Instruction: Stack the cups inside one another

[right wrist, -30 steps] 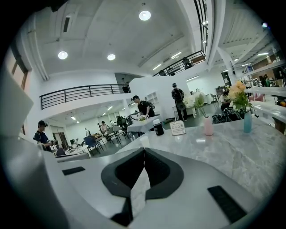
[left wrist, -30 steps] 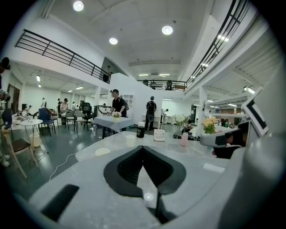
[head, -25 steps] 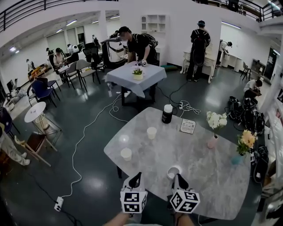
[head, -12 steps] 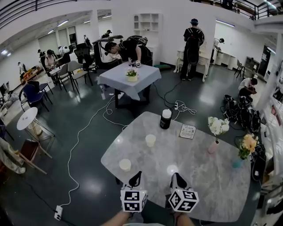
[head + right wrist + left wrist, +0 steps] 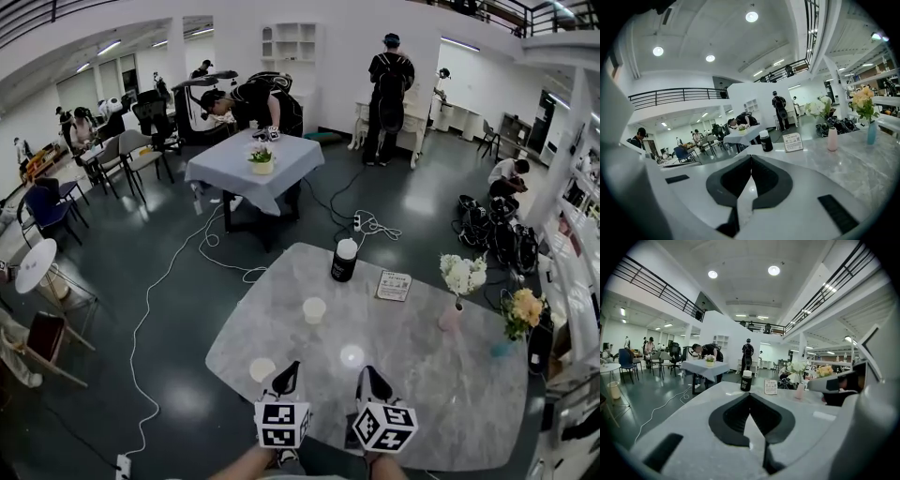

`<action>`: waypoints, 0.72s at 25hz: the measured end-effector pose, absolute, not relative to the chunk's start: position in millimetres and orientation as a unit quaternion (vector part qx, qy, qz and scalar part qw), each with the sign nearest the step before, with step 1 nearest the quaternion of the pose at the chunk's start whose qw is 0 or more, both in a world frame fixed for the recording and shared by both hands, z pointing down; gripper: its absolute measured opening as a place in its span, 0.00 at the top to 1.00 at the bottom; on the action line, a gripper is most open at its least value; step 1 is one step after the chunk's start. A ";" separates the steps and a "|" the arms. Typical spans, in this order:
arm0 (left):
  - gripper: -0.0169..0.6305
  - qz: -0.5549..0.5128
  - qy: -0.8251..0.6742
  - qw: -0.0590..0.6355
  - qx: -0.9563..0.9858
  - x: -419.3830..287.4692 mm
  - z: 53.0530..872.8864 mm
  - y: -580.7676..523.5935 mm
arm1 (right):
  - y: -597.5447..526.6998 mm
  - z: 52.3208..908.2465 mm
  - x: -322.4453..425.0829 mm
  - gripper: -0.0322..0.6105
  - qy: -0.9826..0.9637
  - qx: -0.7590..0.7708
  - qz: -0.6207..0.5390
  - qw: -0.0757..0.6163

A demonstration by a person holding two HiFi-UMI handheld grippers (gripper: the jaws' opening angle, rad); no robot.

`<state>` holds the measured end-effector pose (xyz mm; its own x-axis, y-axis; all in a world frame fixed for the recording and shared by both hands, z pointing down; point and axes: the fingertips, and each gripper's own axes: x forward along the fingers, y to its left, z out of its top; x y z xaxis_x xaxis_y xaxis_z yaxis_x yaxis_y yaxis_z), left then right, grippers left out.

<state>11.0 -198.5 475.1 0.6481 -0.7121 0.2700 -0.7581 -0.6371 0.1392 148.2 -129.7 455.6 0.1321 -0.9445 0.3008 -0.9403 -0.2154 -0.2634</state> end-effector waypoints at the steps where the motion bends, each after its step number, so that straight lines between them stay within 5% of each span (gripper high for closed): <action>1: 0.98 0.096 -0.406 0.123 0.900 12.6 477.7 -200.4 | -130.6 456.7 147.3 0.94 0.625 -0.753 -0.204 0.005; 18: 0.98 0.115 -0.441 0.149 0.877 17.5 495.3 -215.9 | -162.0 472.3 144.1 0.94 0.659 -0.716 -0.230 -0.012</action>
